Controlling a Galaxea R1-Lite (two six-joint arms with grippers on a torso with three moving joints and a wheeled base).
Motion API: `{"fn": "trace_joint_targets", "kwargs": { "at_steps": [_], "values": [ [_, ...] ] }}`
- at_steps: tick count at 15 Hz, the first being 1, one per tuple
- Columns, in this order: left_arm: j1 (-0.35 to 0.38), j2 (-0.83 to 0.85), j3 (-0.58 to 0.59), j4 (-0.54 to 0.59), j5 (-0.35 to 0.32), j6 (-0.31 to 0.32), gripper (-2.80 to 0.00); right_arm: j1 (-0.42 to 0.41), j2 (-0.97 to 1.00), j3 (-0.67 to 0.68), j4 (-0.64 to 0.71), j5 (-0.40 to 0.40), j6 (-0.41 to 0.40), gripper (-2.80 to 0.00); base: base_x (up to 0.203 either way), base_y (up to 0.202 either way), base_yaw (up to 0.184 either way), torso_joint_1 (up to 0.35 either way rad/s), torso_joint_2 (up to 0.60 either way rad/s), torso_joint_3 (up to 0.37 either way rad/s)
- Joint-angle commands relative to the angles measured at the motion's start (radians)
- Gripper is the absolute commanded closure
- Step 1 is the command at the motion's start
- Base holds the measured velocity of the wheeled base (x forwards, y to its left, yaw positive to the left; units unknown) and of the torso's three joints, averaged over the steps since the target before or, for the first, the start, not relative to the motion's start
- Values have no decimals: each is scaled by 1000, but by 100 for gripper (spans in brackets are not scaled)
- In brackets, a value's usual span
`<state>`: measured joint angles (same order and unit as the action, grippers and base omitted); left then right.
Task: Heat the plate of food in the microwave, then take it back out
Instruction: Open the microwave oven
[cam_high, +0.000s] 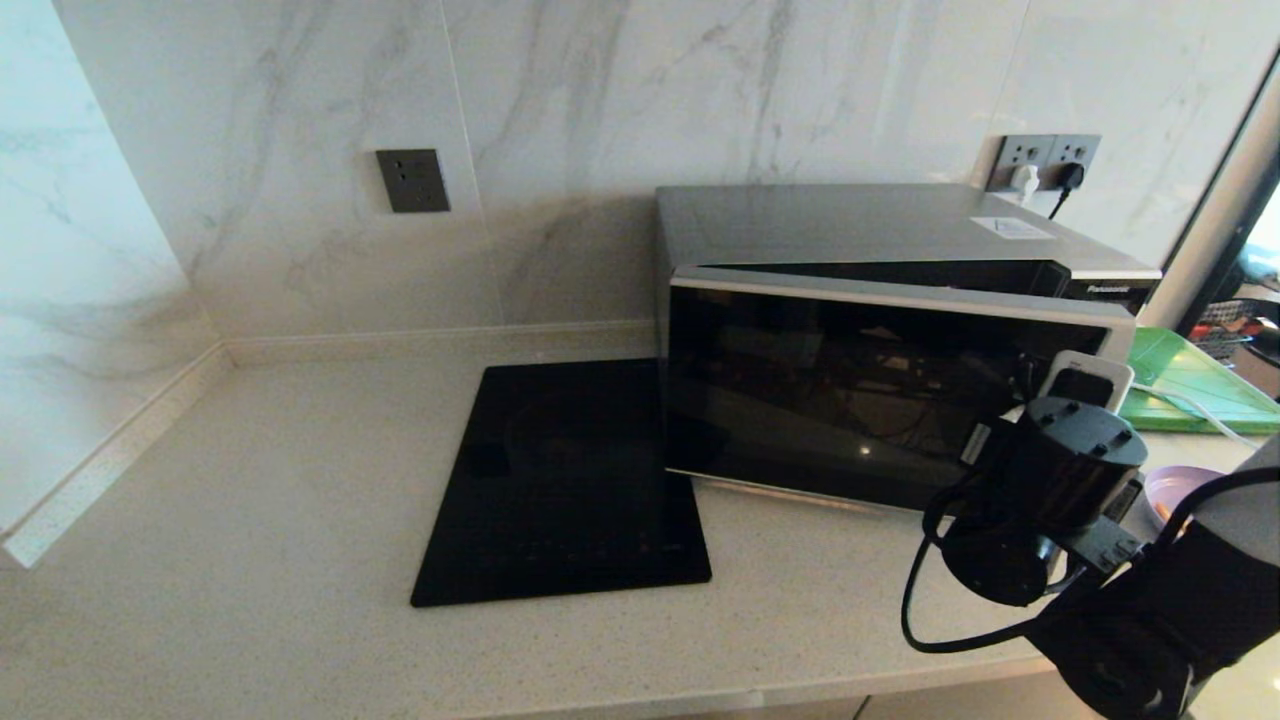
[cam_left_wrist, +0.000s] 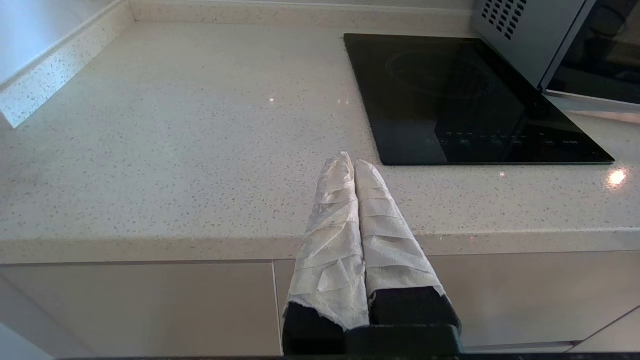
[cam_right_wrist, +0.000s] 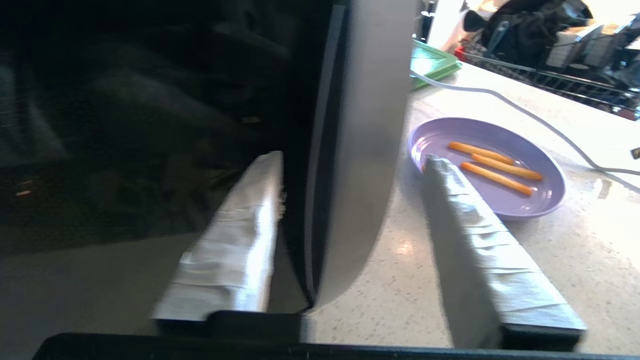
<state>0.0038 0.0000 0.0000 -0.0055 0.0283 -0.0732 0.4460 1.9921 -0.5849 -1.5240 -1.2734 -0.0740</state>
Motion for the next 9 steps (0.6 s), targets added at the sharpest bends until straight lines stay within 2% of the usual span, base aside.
{"fn": "trace_joint_targets", "kwargs": {
  "at_steps": [1, 5, 9],
  "values": [
    [1, 2, 0, -1, 1, 0, 0, 2, -1, 0, -6, -12, -1, -280, 0, 0, 0, 0, 0, 0],
    [1, 2, 0, -1, 1, 0, 0, 43, -11, 2, -6, -11, -1, -280, 0, 0, 0, 0, 0, 0],
    [1, 2, 0, -1, 1, 0, 0, 136, -12, 13, -6, -12, -1, -280, 0, 0, 0, 0, 0, 0]
  ]
}}
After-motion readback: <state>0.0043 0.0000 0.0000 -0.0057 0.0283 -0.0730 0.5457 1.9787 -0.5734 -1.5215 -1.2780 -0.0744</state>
